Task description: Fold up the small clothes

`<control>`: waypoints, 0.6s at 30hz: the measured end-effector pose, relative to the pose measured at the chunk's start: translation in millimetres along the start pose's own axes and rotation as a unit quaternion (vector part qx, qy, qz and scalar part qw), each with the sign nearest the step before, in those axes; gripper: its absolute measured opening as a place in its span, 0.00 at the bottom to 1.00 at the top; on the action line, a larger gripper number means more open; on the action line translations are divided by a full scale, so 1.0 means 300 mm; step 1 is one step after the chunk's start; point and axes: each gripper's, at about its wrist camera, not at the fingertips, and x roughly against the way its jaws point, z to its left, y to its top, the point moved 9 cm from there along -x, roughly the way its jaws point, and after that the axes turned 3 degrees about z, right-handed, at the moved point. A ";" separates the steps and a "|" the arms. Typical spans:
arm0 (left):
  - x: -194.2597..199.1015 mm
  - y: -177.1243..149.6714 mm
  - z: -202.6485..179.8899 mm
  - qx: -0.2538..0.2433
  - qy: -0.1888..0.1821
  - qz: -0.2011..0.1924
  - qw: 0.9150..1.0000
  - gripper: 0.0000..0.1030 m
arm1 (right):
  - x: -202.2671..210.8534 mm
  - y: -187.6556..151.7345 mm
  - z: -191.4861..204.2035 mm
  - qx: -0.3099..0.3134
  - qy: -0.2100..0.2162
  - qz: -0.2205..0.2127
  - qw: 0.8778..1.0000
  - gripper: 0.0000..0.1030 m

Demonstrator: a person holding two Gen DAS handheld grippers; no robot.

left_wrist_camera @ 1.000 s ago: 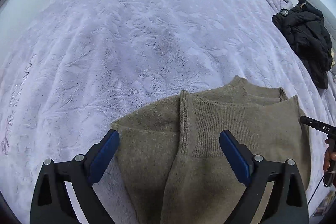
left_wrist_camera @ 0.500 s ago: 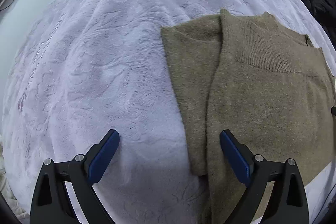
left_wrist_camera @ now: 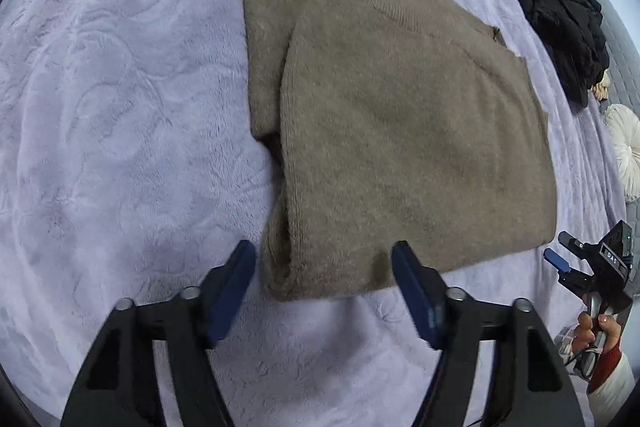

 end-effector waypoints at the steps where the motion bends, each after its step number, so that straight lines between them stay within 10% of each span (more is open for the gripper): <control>1: -0.011 -0.009 0.003 -0.001 0.010 -0.003 1.000 0.57 | -0.002 -0.006 -0.029 -0.020 0.007 -0.001 1.000 0.58; 3: -0.017 -0.012 0.016 0.001 0.014 -0.010 1.000 0.45 | -0.019 0.018 -0.069 -0.067 0.043 -0.017 0.997 0.58; 6: 0.017 -0.026 0.038 -0.003 0.020 -0.021 1.000 0.42 | -0.026 0.054 -0.058 -0.096 0.090 -0.021 0.991 0.11; 14: -0.002 -0.069 0.078 -0.003 0.048 -0.036 0.998 0.45 | -0.050 0.067 -0.101 -0.053 0.019 0.002 0.998 0.12; 18: 0.065 -0.134 0.129 0.011 0.071 -0.044 0.996 0.66 | 0.019 0.032 -0.027 0.011 -0.039 -0.019 0.999 0.35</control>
